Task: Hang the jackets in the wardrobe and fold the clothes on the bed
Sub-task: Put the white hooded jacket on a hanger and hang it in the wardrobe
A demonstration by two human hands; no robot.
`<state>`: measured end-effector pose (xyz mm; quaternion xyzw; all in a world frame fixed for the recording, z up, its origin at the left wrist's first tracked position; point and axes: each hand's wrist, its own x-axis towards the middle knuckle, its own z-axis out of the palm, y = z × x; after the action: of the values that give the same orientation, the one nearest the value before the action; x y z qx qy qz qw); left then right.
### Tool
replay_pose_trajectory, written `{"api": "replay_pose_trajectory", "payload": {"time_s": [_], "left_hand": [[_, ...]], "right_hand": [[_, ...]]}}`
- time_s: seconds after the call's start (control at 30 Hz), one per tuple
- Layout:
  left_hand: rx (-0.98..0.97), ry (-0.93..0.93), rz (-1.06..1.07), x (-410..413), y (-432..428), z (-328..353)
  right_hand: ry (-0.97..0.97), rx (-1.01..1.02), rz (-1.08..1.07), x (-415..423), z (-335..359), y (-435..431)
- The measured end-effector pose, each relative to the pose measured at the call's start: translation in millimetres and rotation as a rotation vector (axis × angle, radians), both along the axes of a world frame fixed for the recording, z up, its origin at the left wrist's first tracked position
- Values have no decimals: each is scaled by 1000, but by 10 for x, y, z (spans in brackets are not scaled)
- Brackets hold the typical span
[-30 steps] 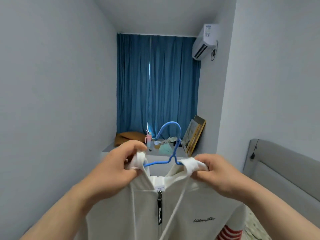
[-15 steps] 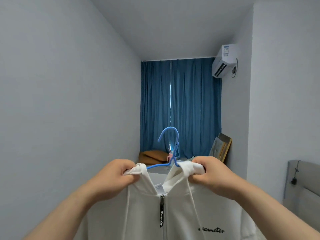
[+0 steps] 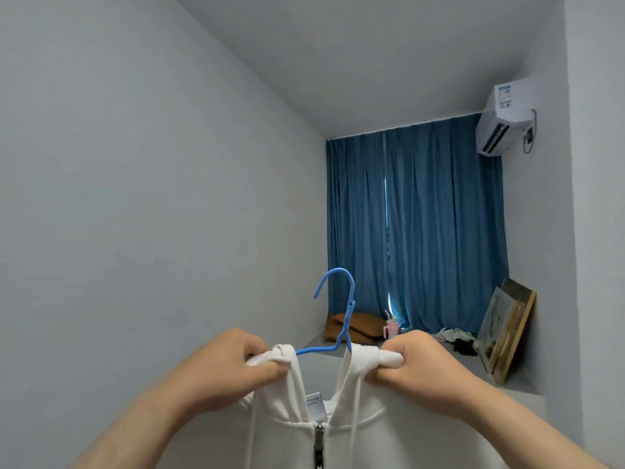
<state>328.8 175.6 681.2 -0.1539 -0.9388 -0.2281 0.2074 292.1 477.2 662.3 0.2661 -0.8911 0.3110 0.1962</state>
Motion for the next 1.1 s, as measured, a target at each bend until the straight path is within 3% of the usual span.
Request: {"api": "replay_pose_trajectory", "payload": {"time_s": [0.3,0.43,0.9,1.1], "left_hand": [[-194,220,291,301,142,-96],[-225,276,369,539,174,-142],[-461,234,782,2007,-83,-370],[-419,215,936,2930,-395,-391]], "right_hand": [[191,-19,122,-212,63,78],[178,-40,193,-226,54,38],[136,-43,505,261,-296,-829],[170,-22,645,906,-226,-1376]]}}
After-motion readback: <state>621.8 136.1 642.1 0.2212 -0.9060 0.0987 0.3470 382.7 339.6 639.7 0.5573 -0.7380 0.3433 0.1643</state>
